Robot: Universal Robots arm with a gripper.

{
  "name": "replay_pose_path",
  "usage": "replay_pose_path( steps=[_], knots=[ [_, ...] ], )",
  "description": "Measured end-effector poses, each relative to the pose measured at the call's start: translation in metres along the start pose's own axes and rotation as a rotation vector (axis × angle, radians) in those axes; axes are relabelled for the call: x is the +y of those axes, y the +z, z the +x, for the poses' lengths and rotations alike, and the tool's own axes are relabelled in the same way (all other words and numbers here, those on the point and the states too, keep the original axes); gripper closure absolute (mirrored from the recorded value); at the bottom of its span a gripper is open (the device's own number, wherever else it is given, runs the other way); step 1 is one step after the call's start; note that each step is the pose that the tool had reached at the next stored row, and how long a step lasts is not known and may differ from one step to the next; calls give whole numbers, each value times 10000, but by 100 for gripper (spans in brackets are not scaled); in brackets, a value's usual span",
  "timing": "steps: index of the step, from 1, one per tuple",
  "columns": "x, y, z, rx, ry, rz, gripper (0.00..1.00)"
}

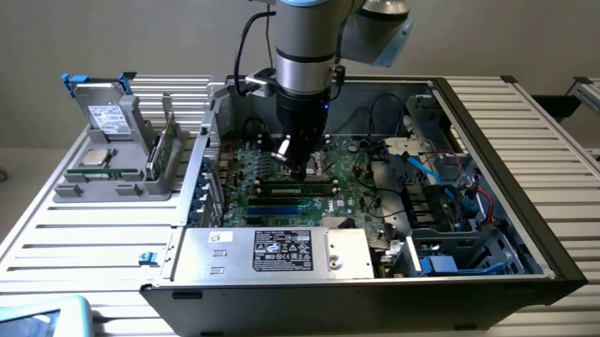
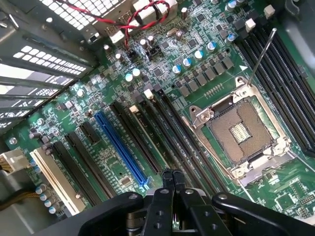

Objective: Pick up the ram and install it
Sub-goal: 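Press down the ram until it locks into place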

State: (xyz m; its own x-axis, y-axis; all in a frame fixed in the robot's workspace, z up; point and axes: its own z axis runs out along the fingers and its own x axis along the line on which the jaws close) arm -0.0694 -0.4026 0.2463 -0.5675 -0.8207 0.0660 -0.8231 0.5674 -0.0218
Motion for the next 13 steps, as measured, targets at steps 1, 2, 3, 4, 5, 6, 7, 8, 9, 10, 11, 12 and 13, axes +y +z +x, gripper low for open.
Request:
replay_pose_path(
  steps=[1,2,3,4,5,6,7,8,9,10,11,12,13],
  knots=[
    [0,0,0,3,94,-6,89],
    [0,0,0,6,195,-12,89],
    [0,0,0,7,287,-18,89],
    [0,0,0,9,379,-24,89],
    [-1,0,0,11,470,-30,89],
    [-1,0,0,13,564,-36,89],
    [-1,0,1,17,660,-42,89],
    [-1,0,1,20,758,-49,89],
    [-1,0,1,23,853,-54,89],
    [-1,0,1,28,953,-59,89],
    [-1,-1,2,33,1058,-64,89],
    [-1,-1,2,39,1157,-68,89],
    [-1,-1,2,43,1256,-73,89]
  ],
)
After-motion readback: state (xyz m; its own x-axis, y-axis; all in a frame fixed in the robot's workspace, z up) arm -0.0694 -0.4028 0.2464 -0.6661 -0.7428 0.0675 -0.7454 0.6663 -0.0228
